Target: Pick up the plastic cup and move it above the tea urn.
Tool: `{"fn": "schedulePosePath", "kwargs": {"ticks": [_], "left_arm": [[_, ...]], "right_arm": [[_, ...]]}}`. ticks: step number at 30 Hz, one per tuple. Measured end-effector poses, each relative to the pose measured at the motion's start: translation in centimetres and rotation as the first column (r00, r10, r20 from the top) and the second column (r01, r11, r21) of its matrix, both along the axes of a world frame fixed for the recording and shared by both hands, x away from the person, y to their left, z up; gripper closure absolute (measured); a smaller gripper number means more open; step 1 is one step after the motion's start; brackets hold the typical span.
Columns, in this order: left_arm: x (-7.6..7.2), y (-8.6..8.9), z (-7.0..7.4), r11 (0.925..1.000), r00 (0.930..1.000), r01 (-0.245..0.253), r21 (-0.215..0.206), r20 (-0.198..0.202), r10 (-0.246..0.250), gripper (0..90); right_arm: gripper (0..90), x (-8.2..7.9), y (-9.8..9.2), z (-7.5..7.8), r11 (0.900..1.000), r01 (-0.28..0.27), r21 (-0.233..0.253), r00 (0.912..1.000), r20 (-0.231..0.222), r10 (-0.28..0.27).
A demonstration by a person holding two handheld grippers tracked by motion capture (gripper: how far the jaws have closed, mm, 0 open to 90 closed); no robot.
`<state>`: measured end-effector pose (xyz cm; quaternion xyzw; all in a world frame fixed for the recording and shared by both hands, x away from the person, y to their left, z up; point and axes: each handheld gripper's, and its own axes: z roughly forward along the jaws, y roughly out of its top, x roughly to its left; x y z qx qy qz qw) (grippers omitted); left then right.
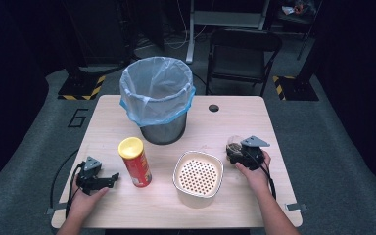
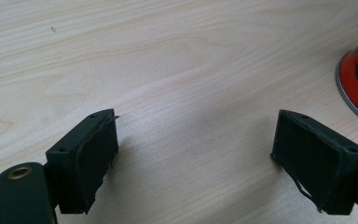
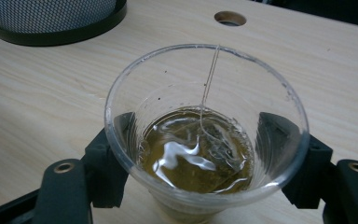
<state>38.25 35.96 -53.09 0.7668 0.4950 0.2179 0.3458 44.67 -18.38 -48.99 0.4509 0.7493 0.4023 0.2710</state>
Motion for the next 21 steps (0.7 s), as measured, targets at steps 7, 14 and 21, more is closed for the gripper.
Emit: {"fn": "schedulePosePath", "kwargs": {"ticks": [7,14,21], "left_arm": [[0.0,0.0,0.0,1.0,1.0,0.0,0.0,0.0,0.0,13.8],[0.0,0.01,0.0,1.0,1.0,0.001,0.001,0.0,-0.001,13.8],[0.0,0.0,0.0,1.0,1.0,0.0,0.0,0.0,0.0,13.8]], "right_arm": [[28.7,0.15,-0.28,0.06,0.998,-0.026,0.056,0.9996,-0.006,0.027],[29.5,0.06,-0.08,-0.01,0.997,-0.015,0.071,0.9999,0.002,0.015],[30.5,0.02,-0.06,-0.05,0.996,-0.031,0.08,0.9995,0.006,0.03]]}}
